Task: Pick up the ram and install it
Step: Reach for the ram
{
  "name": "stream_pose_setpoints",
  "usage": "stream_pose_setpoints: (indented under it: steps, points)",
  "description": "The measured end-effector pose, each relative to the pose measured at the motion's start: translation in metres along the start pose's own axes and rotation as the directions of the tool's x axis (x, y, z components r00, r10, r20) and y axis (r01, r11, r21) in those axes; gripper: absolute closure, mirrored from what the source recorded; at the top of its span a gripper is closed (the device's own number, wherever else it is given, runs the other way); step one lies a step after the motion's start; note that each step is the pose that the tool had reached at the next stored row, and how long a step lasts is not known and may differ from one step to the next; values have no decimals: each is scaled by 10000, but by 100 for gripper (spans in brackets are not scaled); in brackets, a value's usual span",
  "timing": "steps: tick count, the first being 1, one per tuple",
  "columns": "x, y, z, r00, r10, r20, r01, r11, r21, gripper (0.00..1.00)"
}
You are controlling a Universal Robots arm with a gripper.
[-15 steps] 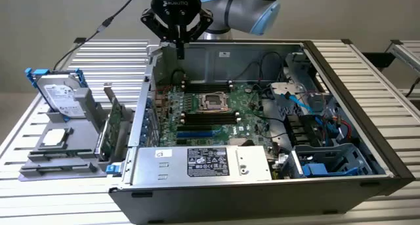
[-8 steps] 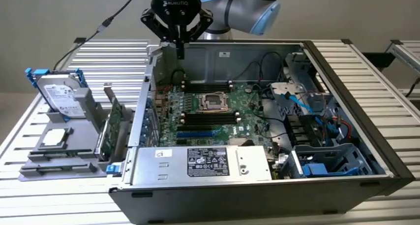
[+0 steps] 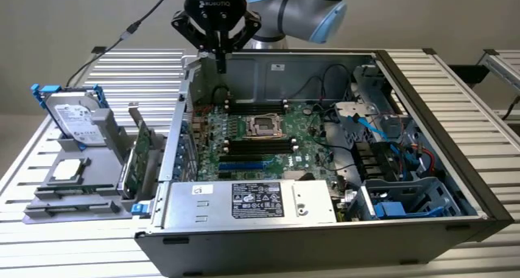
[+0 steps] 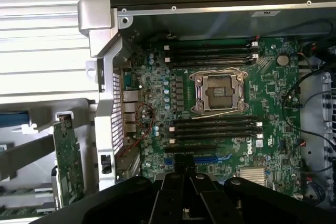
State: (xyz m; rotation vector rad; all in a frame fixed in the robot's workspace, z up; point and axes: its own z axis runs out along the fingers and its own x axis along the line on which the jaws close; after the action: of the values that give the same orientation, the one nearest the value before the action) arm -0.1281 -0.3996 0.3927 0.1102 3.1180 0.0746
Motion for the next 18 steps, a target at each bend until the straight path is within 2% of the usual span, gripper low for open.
stream_pose_setpoints:
  steps: [18]
  points:
    - [807, -217, 32, 10000, 1, 1, -1, 10000, -2, 89]
